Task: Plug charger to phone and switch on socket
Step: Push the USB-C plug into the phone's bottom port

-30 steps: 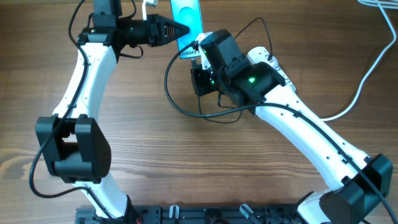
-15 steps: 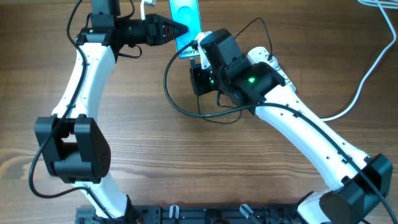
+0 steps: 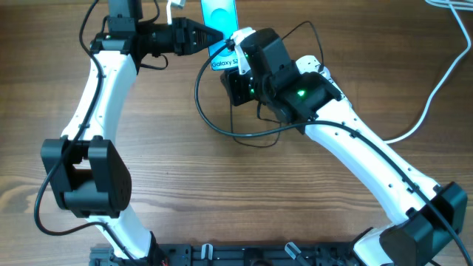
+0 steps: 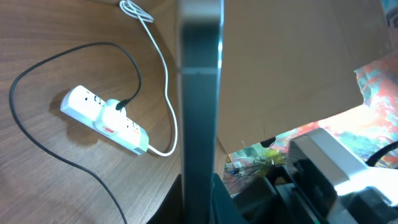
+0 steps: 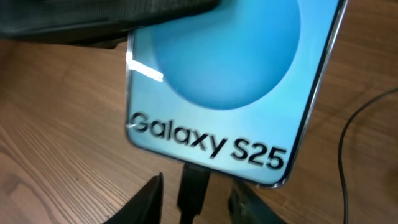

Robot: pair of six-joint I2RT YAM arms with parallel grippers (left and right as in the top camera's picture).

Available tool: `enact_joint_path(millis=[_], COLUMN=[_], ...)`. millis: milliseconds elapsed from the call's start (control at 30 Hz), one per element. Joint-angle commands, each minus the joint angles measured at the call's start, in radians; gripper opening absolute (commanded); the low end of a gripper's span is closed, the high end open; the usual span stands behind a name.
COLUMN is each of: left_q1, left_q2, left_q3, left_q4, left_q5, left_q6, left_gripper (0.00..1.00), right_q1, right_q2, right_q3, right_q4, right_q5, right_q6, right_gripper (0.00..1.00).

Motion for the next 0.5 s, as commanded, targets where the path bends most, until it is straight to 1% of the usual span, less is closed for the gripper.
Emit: enact_joint_path(millis=[0,33,67,100,167,200,267,333,400,467], left_q1=[-0.004,-0.004,-0.004,-0.004,-0.006,-0.009,-0.020,-0.038,-0.067,-0.102], left_q2=[-0.021,-0.021,-0.021,-0.021,-0.017,-0.008,0.015,0.051,0.108,0.164], left_q3=[0.007,0.007,0.007,0.007,0.006,0.006,0.006,0.006,0.006,0.006], left_q4=[-0.053,-0.075,-0.098,-0.129,-0.185,-0.213,-0.253,-0.269,-0.268,-0.267], left_q5=[-0.124,-0.167,-0.223,-0.303,-0.428,-0.436,-0.437,-0.444,-0.444,-0.444], left_q6=[0.021,0.021,0.021,0.021,0.034,0.074,0.101,0.103,0.103,0.103], left_gripper=[0.04,0.04,0.04,0.04,0.04,0.04,0.04,0.04,0.04,0.04], right_q1=[-0.002,-0.002,-0.002,-0.003,-0.009,-0.019,-0.048,-0.096,-0.170,-0.225], right_q2=[0.000,0.000,0.000,0.000,-0.001,-0.002,-0.003,-0.003,-0.003,-0.003], right_q3=[0.013,0.013,0.013,0.013,0.013,0.013,0.013,0.013,0.013,0.012], right_q4=[-0.031,-0.044,-0.058,-0.069,-0.085,-0.100,-0.135,-0.170,-0.206,-0.233], right_q5=[-0.003,-0.005,-0.005,-0.004,0.012,0.045,0.121,0.179,0.182,0.182], right_q6=[-0.006,-0.006,-0.006,-0.006,0.016,0.056,0.141,0.209,0.254,0.260], right_gripper=[0.58,0.71,0.81,0.89,0.96,1.00,0.99,0.99,1.00,0.99])
